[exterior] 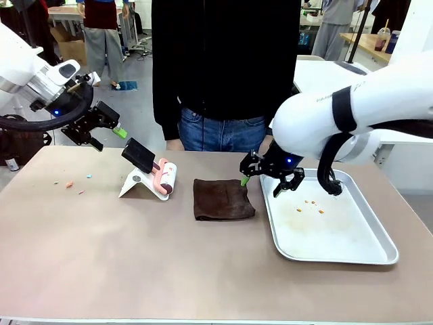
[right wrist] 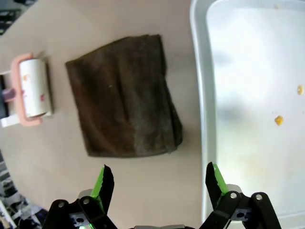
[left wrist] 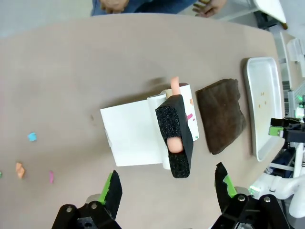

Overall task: Clean the surface of the table.
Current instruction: Hold the Lint Roller with your left hand and the towel with your right hand.

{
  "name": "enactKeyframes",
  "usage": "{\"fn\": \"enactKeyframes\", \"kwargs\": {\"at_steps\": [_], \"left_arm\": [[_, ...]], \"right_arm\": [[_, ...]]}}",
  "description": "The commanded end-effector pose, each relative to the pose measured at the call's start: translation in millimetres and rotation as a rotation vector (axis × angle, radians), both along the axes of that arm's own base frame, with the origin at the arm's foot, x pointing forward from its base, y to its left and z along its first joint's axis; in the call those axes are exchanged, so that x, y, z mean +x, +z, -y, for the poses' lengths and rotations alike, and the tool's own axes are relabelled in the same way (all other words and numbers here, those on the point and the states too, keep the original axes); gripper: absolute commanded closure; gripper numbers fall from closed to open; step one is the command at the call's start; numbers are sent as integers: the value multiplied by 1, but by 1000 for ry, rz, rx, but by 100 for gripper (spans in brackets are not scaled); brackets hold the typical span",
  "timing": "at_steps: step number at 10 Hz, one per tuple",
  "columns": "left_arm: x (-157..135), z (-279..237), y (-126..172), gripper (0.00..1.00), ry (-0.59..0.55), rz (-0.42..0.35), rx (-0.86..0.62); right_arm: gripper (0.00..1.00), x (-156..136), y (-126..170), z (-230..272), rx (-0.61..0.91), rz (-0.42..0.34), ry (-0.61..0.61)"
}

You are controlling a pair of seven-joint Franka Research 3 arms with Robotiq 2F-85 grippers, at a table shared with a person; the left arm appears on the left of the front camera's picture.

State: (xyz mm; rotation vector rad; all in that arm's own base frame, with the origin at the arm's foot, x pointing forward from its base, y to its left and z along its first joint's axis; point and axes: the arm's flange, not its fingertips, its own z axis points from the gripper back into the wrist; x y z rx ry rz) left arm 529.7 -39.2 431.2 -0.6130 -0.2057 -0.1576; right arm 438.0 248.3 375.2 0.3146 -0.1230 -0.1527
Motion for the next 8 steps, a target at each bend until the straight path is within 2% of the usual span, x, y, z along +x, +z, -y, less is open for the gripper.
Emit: {"fn": "enactKeyframes", "kwargs": {"at_steps": [1,4,8], "left_arm": [[16,9,-10,0,64,-81,-44],[21,20,-21,0,134,-106,-85],[33,36,-37,0,161,-161,-143]], "right_arm": [[0,41,-2,-36,-112,-40,20],[0,72,-27,-61,-160,-37,70],[0,85,-57,-87,-223,-26,95]]}}
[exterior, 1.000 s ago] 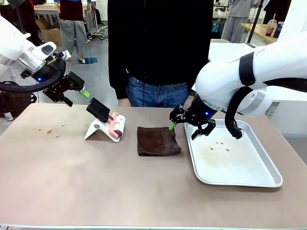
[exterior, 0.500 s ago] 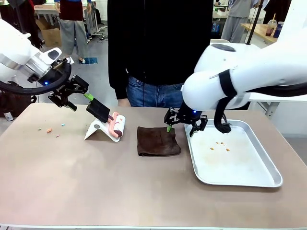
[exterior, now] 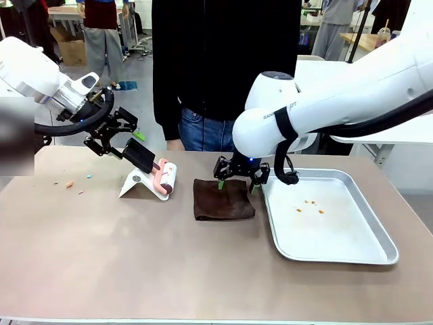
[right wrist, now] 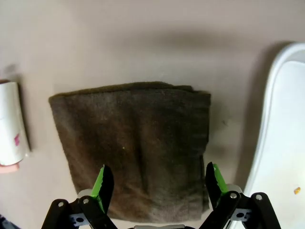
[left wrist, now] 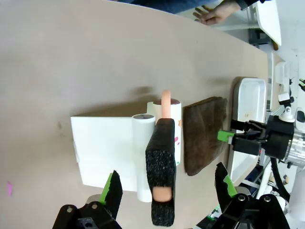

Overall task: Clean the surface of the table.
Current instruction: Hold the Lint Roller with your left hand and the towel with your right hand.

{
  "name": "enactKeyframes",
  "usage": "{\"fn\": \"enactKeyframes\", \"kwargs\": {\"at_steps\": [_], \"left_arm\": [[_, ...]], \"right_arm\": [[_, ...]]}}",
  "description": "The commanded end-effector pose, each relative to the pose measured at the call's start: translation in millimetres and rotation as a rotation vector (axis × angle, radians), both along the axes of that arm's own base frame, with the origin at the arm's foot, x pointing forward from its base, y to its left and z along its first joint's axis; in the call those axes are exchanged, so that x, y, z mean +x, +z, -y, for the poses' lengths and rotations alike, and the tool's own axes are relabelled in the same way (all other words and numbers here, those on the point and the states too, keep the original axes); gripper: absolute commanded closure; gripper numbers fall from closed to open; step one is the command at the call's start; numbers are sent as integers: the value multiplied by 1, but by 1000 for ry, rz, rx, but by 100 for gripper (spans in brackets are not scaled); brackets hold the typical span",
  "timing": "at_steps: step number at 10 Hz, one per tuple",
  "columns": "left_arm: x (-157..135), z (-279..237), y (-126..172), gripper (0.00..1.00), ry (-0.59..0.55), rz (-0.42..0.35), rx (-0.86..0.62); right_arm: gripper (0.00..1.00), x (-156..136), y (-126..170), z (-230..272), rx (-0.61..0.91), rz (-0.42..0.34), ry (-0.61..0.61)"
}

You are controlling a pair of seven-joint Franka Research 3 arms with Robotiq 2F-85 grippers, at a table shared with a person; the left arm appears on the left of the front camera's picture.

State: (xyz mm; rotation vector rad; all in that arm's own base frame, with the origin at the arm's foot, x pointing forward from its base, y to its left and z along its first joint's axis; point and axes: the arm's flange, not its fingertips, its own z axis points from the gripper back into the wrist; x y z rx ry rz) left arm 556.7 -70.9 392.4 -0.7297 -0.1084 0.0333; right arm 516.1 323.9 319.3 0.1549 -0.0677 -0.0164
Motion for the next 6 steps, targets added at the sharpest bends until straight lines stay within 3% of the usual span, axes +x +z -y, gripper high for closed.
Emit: {"fn": "enactKeyframes", "kwargs": {"at_steps": [1,6], "left_arm": [[6,9,2,0,16,-14,-5],[6,18,2,0,-5,-30,-11]], "right_arm": [[0,10,-6,-14,-69,19,-35],[0,10,-23,-24,-190,-33,-47]]}}
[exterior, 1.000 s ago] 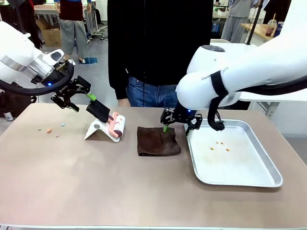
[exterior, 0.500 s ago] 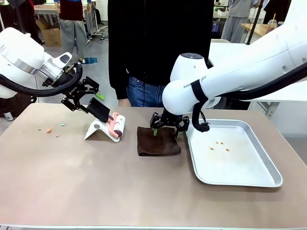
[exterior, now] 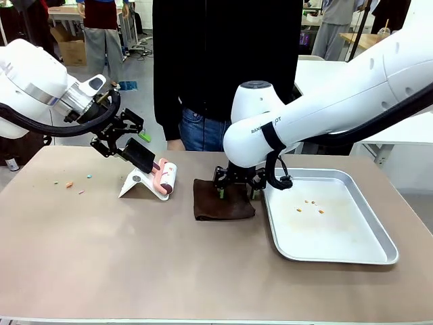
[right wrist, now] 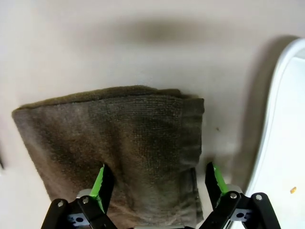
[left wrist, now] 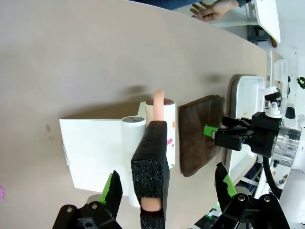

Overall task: Clean the surface of the table.
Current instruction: Hold the Lint Roller with your left hand and the towel with your right hand.

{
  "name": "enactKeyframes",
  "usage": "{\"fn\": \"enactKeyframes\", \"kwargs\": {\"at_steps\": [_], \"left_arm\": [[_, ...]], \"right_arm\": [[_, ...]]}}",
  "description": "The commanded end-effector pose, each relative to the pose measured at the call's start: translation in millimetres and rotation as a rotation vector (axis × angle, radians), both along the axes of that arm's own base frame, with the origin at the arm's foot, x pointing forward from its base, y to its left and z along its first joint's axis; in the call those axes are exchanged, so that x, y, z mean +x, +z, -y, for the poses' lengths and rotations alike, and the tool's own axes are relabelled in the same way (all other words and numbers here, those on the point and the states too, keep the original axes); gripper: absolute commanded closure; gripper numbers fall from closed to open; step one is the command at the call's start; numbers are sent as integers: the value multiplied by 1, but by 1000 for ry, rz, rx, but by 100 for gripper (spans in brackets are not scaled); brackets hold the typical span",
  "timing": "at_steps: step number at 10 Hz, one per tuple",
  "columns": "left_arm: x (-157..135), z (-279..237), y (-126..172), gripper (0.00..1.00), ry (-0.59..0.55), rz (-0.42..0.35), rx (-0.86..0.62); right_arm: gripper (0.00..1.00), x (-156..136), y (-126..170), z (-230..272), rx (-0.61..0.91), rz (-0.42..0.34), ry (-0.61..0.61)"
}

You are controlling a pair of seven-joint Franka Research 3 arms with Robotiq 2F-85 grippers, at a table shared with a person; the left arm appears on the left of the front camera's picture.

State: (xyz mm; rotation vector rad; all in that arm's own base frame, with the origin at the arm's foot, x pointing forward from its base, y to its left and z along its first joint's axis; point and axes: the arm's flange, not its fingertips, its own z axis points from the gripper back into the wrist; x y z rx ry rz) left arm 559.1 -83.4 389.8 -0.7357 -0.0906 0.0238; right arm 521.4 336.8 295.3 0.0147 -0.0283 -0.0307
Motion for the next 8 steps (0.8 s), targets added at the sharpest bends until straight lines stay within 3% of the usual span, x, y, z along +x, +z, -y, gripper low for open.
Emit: {"fn": "enactKeyframes", "kwargs": {"at_steps": [1,8], "left_arm": [[4,6,5,0,10,-20,-2],[1,-1,5,0,43,-34,39]], "right_arm": [[0,5,0,-11,-46,4,-28],[0,7,2,-9,40,3,-62]]}}
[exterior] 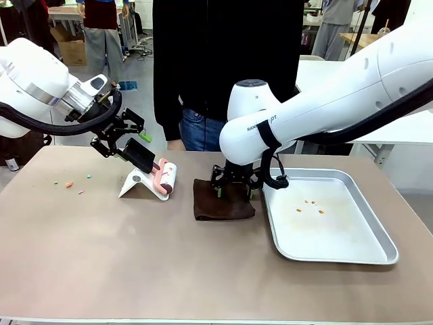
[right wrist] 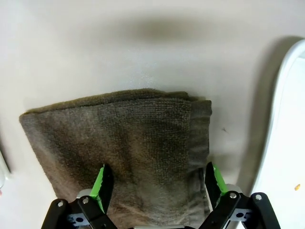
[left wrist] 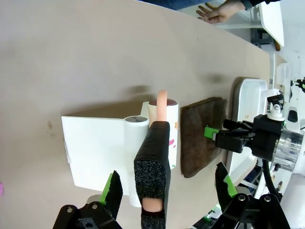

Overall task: Clean the surface of the table.
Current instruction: Hold the Lint Roller with your left hand and the towel with your right hand.

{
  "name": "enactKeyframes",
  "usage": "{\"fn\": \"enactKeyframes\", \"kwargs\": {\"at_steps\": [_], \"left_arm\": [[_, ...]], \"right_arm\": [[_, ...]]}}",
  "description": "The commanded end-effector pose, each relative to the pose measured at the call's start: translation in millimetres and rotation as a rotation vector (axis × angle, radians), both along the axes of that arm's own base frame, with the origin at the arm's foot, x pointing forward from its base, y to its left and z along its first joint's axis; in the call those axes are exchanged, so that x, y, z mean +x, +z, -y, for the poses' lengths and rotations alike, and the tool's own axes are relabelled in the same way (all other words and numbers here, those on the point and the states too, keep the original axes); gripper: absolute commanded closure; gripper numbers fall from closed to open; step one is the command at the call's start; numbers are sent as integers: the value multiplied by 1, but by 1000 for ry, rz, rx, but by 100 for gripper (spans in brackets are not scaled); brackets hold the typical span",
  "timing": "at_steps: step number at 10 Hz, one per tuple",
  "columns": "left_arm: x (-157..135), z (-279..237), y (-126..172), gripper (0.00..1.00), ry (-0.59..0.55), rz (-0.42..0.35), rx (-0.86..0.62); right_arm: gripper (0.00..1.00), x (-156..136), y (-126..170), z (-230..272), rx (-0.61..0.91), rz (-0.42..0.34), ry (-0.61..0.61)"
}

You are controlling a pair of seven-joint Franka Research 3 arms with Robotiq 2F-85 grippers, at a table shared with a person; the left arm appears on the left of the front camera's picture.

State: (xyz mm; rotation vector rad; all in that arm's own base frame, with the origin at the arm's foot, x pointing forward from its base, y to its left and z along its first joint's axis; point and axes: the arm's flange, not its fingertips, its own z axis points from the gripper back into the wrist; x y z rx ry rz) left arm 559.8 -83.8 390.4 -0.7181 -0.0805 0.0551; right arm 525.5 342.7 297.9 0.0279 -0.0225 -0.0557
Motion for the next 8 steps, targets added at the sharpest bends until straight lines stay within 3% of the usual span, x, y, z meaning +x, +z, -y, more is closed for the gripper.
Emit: {"fn": "enactKeyframes", "kwargs": {"at_steps": [1,2,3,4,5,6,7,8], "left_arm": [[0,-1,4,0,16,-15,28],[-1,-2,3,0,19,-15,33],[0,-1,3,60,22,-11,43],[-1,-1,4,60,21,-9,41],[-1,0,4,100,19,-4,38],[-1,-4,4,65,23,3,27],[-2,-8,4,100,27,7,17],[-3,-12,4,100,27,9,16]], "right_arm": [[0,4,-1,-3,26,-6,-44],[9,4,-1,-4,27,-6,-41],[60,4,-1,-4,22,-9,-48],[69,4,-1,-4,15,-13,-49],[100,5,-2,-4,19,-15,-50],[100,5,-2,-4,22,-16,-50],[100,5,-2,-4,23,-16,-52],[86,6,-1,-3,27,-14,-55]]}}
